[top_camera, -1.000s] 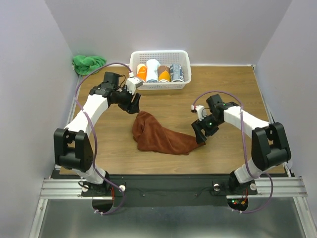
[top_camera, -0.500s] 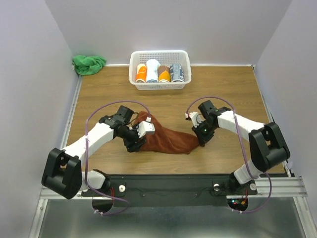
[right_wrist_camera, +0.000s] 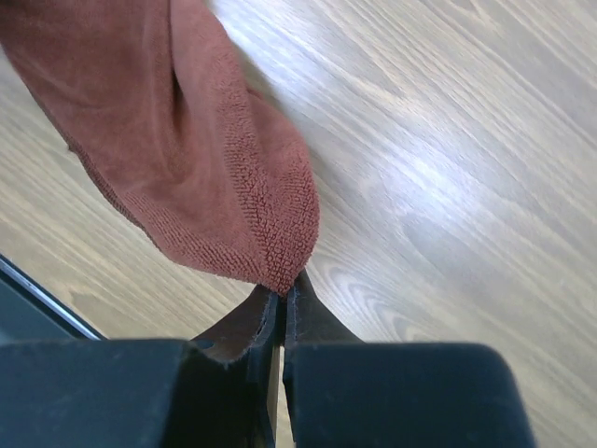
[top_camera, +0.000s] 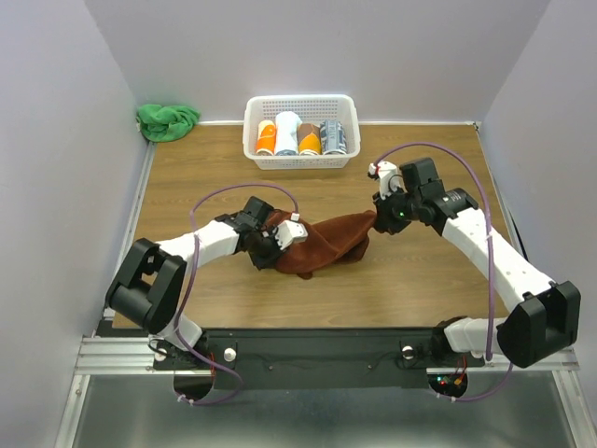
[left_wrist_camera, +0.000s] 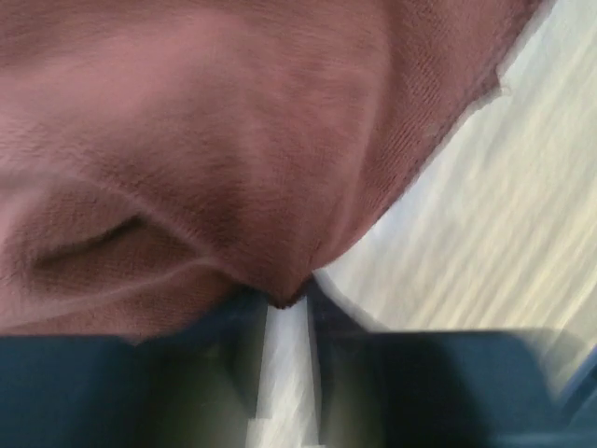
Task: Roll the towels
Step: Flatten the towel
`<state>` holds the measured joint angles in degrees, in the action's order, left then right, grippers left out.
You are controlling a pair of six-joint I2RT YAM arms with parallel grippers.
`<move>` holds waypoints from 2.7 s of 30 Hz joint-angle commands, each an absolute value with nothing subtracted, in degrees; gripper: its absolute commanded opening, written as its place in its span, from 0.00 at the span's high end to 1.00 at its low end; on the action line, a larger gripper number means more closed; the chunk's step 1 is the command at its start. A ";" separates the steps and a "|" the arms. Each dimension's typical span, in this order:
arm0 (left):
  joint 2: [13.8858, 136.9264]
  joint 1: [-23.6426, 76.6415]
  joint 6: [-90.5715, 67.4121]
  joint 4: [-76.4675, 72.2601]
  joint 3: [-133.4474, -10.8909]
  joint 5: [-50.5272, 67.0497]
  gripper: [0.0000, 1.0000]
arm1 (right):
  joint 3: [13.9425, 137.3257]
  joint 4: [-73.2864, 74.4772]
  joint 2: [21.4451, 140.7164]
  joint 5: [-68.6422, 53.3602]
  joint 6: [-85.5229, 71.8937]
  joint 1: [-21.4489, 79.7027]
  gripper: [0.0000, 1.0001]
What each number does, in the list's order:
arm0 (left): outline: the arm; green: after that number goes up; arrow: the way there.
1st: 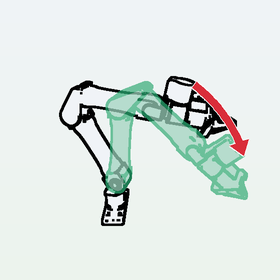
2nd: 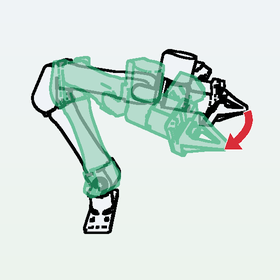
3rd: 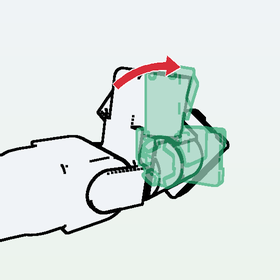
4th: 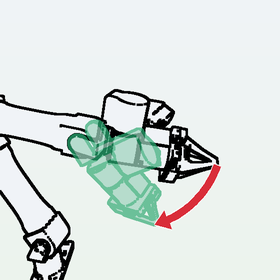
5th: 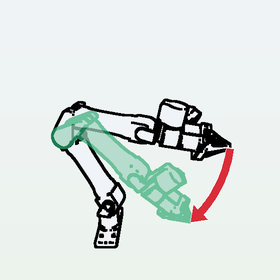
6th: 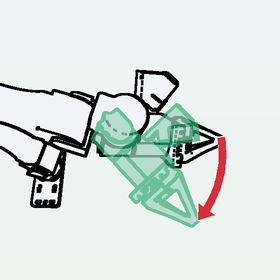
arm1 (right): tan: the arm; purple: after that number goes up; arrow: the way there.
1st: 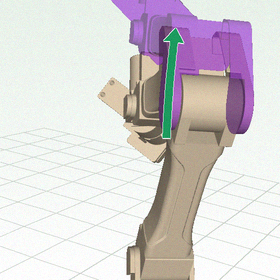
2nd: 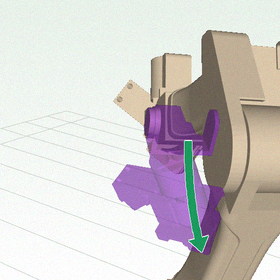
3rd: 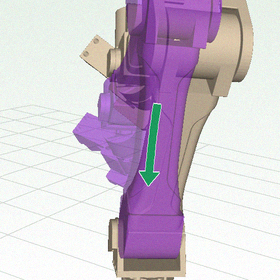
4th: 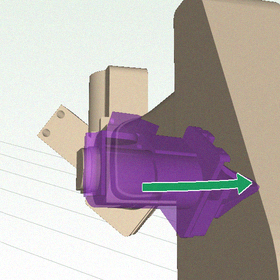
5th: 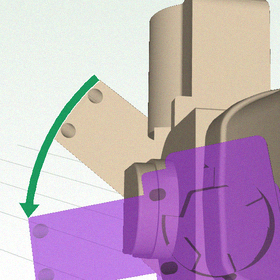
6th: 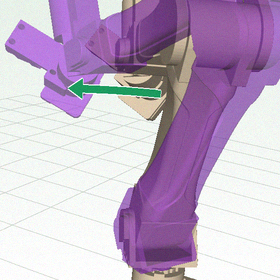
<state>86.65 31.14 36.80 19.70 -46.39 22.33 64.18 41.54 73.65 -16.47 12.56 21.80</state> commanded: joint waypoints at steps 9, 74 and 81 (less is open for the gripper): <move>73.40 27.95 38.74 34.33 -58.78 30.76 1.00 | 65.66 43.15 69.00 -15.37 13.79 20.74 0.99; 110.22 47.81 22.06 23.99 -80.51 16.70 0.51 | 61.17 42.71 92.90 -19.33 16.08 7.12 0.98; 109.42 47.81 22.15 24.34 -79.19 17.31 0.58 | 61.43 42.71 93.78 -19.95 16.26 7.03 0.95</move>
